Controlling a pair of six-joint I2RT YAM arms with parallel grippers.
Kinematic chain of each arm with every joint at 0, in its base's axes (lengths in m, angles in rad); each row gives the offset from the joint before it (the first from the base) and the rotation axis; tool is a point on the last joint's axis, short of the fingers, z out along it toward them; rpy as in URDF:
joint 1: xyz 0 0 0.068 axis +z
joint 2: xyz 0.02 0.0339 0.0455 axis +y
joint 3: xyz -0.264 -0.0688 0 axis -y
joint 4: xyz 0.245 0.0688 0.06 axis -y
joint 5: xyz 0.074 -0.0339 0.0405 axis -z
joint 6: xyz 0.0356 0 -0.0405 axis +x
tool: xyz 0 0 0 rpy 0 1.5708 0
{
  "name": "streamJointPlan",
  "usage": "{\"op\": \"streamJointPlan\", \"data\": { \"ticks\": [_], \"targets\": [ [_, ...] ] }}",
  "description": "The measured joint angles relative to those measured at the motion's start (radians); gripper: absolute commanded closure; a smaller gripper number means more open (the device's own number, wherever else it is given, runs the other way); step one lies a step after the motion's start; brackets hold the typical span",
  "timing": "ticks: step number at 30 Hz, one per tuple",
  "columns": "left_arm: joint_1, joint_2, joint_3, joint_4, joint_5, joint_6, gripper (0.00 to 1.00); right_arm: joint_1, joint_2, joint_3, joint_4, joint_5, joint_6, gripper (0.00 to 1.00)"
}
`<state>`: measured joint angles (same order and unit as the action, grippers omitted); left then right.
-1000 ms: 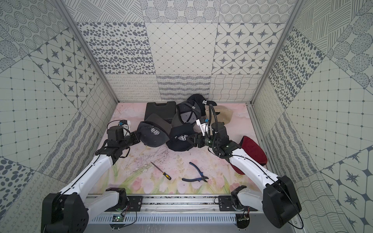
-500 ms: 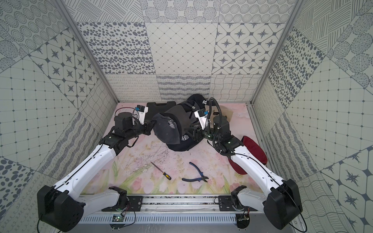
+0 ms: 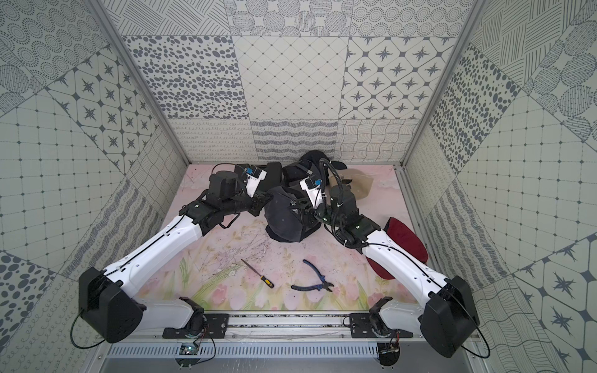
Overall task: Open the adjustable buckle of the baseball cap
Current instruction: Pick up the baseball cap from the center of the board.
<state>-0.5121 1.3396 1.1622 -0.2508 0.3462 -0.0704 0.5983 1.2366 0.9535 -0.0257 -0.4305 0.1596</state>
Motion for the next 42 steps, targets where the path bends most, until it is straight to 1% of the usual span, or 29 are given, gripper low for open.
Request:
{"op": "streamJointPlan", "data": {
  "ticks": [4,6,9,13,16,19,22,23,25,26,27,29,32,35,42],
  "targets": [
    [-0.012,0.001,0.009,-0.016,0.008,0.011,1.0,0.003,0.0,0.0,-0.008,0.047,-0.023,0.51],
    [-0.015,0.001,0.012,-0.027,0.012,0.019,1.0,0.003,0.0,0.0,-0.011,0.063,-0.035,0.53],
    [-0.021,0.001,0.018,-0.032,0.014,0.026,1.0,0.003,0.004,0.0,-0.016,0.074,-0.045,0.56],
    [-0.024,0.0,0.021,-0.037,0.017,0.032,1.0,0.003,0.026,-0.004,-0.02,0.084,-0.058,0.58],
    [-0.025,0.0,0.021,-0.04,0.018,0.037,1.0,0.005,0.028,-0.016,-0.027,0.082,-0.063,0.62],
    [-0.026,0.0,0.022,-0.048,0.018,0.04,1.0,0.01,0.028,-0.02,-0.031,0.08,-0.069,0.7],
    [-0.029,0.0,0.022,-0.053,0.02,0.04,1.0,0.013,0.028,-0.021,-0.03,0.076,-0.077,0.83],
    [-0.029,0.0,0.023,-0.054,0.02,0.043,0.98,0.013,0.028,-0.021,-0.031,0.073,-0.08,0.88],
    [-0.03,0.0,0.023,-0.055,0.02,0.047,0.8,0.014,0.028,-0.021,-0.03,0.066,-0.084,0.99],
    [-0.03,0.0,0.023,-0.055,0.019,0.052,0.71,0.014,0.028,-0.021,-0.031,0.06,-0.08,1.0],
    [-0.03,0.0,0.024,-0.055,0.02,0.054,0.65,0.014,0.028,-0.021,-0.032,0.051,-0.083,1.0],
    [-0.03,0.0,0.026,-0.053,0.019,0.062,0.56,0.014,0.028,-0.023,-0.037,0.036,-0.088,1.0],
    [-0.03,0.0,0.027,-0.052,0.012,0.087,0.47,0.006,0.028,-0.025,-0.038,0.003,-0.087,1.0],
    [-0.03,0.0,0.026,-0.052,0.008,0.129,0.41,-0.016,0.028,-0.027,-0.027,-0.045,-0.075,1.0],
    [-0.03,-0.032,-0.014,-0.047,0.03,0.305,0.32,-0.108,0.028,-0.037,0.029,-0.161,-0.036,1.0]
  ]
}}
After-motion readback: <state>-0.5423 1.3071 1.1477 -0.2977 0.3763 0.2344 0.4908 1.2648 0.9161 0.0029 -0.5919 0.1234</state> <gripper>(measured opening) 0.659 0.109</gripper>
